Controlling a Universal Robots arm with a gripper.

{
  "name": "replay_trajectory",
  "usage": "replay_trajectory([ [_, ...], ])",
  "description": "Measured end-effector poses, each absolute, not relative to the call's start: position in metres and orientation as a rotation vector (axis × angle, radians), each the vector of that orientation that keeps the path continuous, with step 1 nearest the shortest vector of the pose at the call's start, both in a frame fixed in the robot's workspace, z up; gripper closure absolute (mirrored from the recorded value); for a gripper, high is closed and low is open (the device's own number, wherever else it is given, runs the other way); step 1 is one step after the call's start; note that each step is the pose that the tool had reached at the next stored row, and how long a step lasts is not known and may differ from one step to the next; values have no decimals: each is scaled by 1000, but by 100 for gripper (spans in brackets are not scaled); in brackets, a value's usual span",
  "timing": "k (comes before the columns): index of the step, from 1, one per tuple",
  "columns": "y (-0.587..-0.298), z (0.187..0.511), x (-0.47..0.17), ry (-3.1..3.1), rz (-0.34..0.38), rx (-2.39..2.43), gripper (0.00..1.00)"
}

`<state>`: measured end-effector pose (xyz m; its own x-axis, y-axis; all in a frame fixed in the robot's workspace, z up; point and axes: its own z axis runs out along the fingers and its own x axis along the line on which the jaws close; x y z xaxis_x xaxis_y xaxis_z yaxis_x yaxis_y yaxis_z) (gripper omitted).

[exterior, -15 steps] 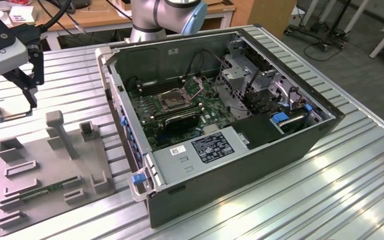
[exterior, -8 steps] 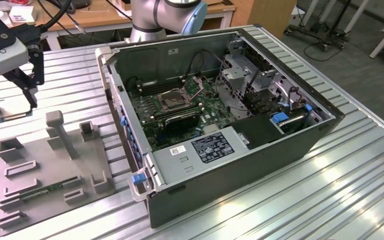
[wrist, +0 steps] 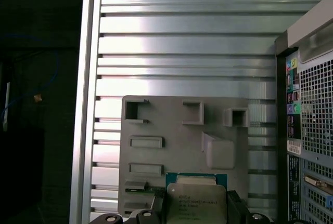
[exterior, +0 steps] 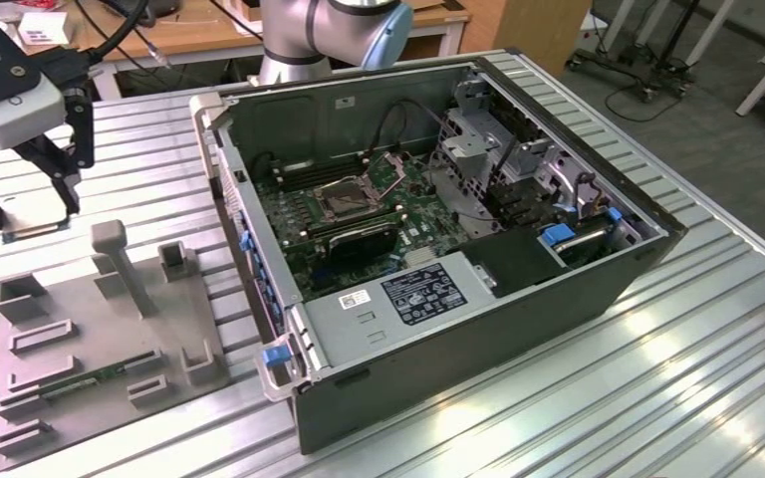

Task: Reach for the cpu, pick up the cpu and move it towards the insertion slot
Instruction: 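Pick up the cpu and move it towards the insertion slot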

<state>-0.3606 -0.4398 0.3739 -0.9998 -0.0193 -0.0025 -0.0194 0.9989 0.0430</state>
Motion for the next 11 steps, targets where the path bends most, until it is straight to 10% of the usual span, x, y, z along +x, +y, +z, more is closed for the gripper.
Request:
replay_trajectory([
  [11,-440,374,-347,3139,67,-30,46],
])
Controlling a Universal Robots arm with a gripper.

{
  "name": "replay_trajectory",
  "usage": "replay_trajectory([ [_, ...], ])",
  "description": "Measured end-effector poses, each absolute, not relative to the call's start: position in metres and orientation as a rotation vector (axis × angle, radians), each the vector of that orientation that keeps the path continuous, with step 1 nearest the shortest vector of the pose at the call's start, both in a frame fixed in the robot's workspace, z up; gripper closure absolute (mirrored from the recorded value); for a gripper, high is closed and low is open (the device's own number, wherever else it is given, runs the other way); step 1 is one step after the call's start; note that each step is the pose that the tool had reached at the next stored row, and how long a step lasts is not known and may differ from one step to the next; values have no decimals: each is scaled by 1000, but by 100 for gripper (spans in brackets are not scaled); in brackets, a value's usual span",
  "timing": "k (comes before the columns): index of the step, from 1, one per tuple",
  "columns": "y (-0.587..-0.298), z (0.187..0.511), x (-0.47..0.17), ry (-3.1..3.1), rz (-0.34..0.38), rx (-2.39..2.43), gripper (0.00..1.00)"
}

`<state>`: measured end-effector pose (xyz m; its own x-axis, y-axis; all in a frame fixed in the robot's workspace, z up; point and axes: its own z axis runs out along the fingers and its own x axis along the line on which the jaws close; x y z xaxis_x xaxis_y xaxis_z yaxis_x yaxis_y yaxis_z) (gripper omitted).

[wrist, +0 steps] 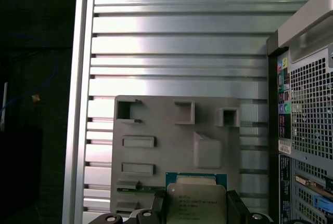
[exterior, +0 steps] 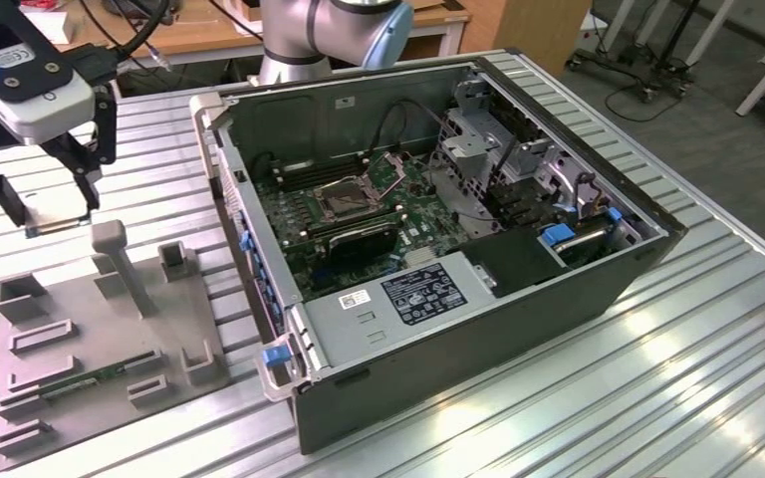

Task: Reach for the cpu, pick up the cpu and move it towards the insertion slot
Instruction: 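Pick up the cpu and move it towards the insertion slot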

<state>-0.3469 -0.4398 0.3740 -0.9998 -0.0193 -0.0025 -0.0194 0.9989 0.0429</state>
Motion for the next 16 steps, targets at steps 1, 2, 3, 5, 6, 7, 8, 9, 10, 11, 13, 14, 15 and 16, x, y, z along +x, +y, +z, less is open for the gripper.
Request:
replay_trajectory([
  [1,-440,374,-346,3139,67,-30,46],
  [2,-440,374,-345,3139,67,-30,46],
  [3,-440,374,-344,3139,68,-30,46],
  [5,-440,374,-342,3139,67,-30,46],
  [6,-440,374,-341,3139,67,-30,46],
  [7,-440,374,-340,3139,67,-30,46],
  [8,-440,374,-339,3139,67,-30,46],
  [9,-440,374,-338,3139,67,-30,46],
  [10,-440,374,-337,3139,67,-30,46],
  [11,-440,374,-336,3139,67,-30,46],
  [13,-440,374,-334,3139,67,-30,46],
  [14,-440,374,-333,3139,67,-30,46],
  [15,-440,374,-332,3139,67,-30,46],
  [16,-440,374,-331,3139,67,-30,46],
])
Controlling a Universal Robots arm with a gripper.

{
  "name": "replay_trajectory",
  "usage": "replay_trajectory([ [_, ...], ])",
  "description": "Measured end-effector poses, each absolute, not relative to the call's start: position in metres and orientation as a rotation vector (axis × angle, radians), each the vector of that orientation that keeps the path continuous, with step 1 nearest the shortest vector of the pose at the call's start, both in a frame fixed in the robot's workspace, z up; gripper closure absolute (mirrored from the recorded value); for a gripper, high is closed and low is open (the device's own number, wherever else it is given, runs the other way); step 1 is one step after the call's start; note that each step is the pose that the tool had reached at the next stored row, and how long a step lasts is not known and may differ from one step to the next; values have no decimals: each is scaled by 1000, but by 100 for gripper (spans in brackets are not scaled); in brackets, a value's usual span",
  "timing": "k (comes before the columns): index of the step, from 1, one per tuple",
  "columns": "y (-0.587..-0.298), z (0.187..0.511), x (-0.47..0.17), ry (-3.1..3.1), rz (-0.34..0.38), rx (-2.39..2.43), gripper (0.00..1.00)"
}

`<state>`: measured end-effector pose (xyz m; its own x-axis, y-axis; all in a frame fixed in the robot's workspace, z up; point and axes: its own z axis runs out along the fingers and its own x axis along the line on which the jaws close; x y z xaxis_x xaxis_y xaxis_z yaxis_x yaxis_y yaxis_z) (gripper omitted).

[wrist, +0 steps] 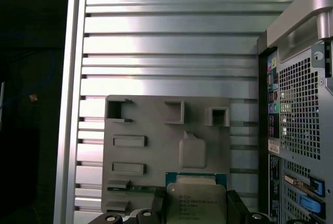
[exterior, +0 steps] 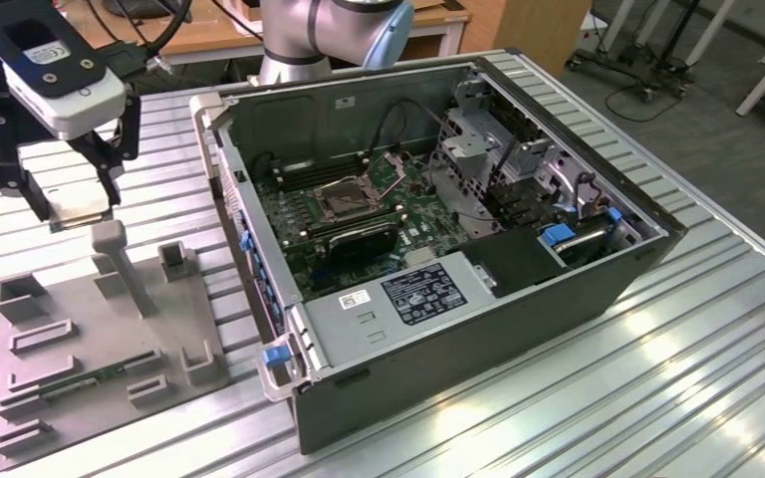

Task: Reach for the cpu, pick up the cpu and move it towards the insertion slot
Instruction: 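Pick up the cpu and move it towards the insertion slot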

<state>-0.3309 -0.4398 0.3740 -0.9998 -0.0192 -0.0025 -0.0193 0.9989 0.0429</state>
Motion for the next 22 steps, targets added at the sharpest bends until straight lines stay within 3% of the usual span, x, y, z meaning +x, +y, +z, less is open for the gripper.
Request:
replay_trajectory([
  [22,-440,374,-308,3139,67,-30,46],
])
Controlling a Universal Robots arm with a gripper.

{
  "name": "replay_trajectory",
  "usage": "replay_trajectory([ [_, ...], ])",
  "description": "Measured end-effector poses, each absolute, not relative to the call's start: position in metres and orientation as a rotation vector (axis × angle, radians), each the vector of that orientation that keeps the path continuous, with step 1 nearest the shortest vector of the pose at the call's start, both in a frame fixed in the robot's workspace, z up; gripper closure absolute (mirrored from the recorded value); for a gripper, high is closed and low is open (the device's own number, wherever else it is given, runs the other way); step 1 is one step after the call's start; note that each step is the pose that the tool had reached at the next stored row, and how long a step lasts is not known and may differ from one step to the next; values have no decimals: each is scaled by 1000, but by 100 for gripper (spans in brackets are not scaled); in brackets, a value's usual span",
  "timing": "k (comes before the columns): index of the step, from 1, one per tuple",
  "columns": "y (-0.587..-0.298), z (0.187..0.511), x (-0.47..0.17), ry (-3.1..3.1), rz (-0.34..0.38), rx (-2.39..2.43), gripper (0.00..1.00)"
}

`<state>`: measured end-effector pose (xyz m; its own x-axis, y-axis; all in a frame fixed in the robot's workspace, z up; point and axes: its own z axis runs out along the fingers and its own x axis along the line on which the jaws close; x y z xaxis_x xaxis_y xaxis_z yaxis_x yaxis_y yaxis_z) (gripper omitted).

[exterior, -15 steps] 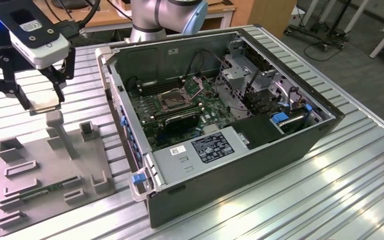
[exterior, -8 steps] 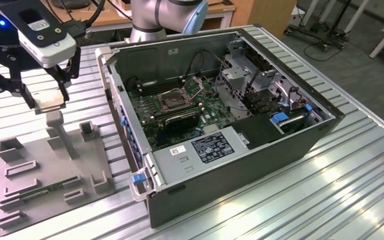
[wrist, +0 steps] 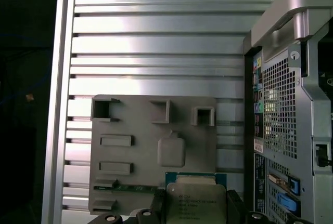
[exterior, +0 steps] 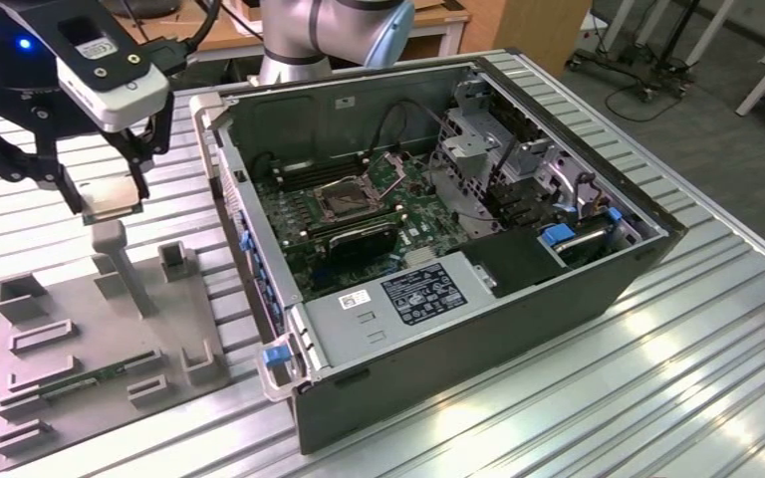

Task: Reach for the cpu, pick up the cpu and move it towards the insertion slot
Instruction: 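Pick up the cpu and move it towards the insertion slot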

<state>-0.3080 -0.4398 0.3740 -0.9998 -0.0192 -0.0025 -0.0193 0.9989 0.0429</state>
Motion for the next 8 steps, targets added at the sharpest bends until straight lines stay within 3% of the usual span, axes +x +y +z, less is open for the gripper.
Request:
replay_trajectory([
  [8,-440,374,-298,3139,67,-30,46],
])
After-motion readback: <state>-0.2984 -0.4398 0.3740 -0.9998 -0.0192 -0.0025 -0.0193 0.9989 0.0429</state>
